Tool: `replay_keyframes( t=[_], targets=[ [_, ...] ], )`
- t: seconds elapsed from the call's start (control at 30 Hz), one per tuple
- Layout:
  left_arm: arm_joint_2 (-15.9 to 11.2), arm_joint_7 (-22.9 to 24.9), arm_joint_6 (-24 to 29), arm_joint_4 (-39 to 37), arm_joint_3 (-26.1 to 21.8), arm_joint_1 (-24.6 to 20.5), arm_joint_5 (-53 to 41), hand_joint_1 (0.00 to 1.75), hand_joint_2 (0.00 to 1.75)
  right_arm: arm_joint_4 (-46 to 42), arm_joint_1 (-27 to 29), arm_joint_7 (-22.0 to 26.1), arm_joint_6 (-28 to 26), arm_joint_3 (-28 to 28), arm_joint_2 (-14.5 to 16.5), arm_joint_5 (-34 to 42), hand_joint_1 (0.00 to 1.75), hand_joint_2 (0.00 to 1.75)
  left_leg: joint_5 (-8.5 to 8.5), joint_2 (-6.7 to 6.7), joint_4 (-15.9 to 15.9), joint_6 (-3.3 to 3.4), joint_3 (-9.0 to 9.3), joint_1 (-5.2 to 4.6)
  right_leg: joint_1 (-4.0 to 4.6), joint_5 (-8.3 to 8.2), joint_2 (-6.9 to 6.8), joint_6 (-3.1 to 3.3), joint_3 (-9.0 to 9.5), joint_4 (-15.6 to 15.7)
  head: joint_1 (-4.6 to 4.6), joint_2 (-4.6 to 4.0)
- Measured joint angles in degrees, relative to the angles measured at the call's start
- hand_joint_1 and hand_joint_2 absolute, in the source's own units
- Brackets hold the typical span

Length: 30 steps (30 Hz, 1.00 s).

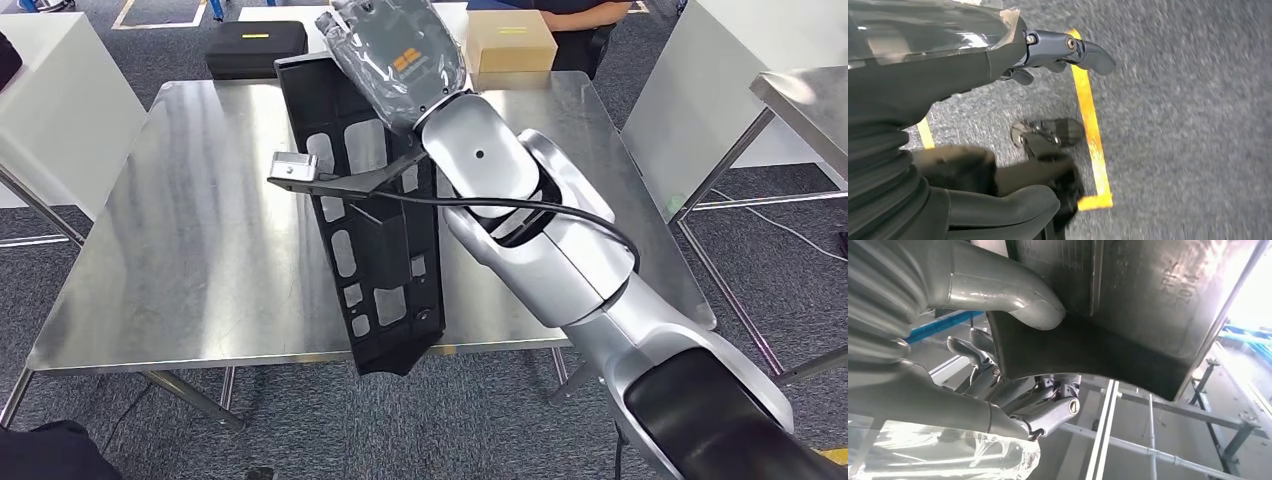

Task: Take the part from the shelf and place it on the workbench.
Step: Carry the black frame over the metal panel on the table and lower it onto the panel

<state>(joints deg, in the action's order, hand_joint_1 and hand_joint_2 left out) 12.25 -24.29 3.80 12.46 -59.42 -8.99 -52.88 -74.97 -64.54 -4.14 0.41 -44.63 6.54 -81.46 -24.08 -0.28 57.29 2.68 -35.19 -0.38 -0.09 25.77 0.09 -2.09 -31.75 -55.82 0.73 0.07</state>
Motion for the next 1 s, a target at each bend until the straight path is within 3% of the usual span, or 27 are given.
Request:
replay_keyframes(
  t=[0.27,0.57,0.67,0.8,1.0],
  targets=[
    [3.1,1.7,-0.9,0.0,3.4,-1.5,-1.8,0.0,1.75,7.3,-0.5,-0.6,0.5,-1.8,6.3,-3.0,1.75,1.75,0.01,0.01,0.0,-0.01,0.04,0.08,0.06,0.01,0.0,0.01,0.0,0.0,0.01,0.0],
    [4.2,6.2,-4.2,0.0,6.8,-2.2,-3.6,0.0,1.75,13.5,-0.1,-2.2,-1.5,-4.6,11.1,-3.4,1.75,1.75,0.01,0.01,0.0,-0.01,0.01,0.07,0.07,0.01,0.01,0.01,-0.02,-0.1,0.01,0.0],
    [4.6,7.3,-4.3,0.0,7.9,-2.4,-3.2,0.0,1.75,14.3,-1.2,-5.3,-3.5,-8.9,12.5,2.9,1.75,1.75,0.0,0.05,0.0,-0.01,-0.02,0.07,0.07,0.01,0.02,0.01,-0.04,-0.1,0.0,0.0],
    [4.9,7.8,-2.9,0.0,8.3,-2.6,-0.1,0.0,1.75,12.2,-4.5,-10.1,-6.7,-19.6,13.6,14.6,1.75,1.75,-0.01,0.07,0.0,-0.03,-0.03,0.08,0.07,0.03,0.03,0.04,-0.1,-0.1,0.01,0.0],
    [4.9,8.1,-1.9,-0.1,8.3,-3.2,1.7,0.0,1.75,7.3,-6.7,-12.6,-7.2,-30.4,13.8,18.6,1.75,1.75,-0.02,-0.07,0.0,-0.05,-0.03,0.1,0.08,0.11,-0.03,0.11,-0.08,-0.1,-0.01,0.0]
  ],
)
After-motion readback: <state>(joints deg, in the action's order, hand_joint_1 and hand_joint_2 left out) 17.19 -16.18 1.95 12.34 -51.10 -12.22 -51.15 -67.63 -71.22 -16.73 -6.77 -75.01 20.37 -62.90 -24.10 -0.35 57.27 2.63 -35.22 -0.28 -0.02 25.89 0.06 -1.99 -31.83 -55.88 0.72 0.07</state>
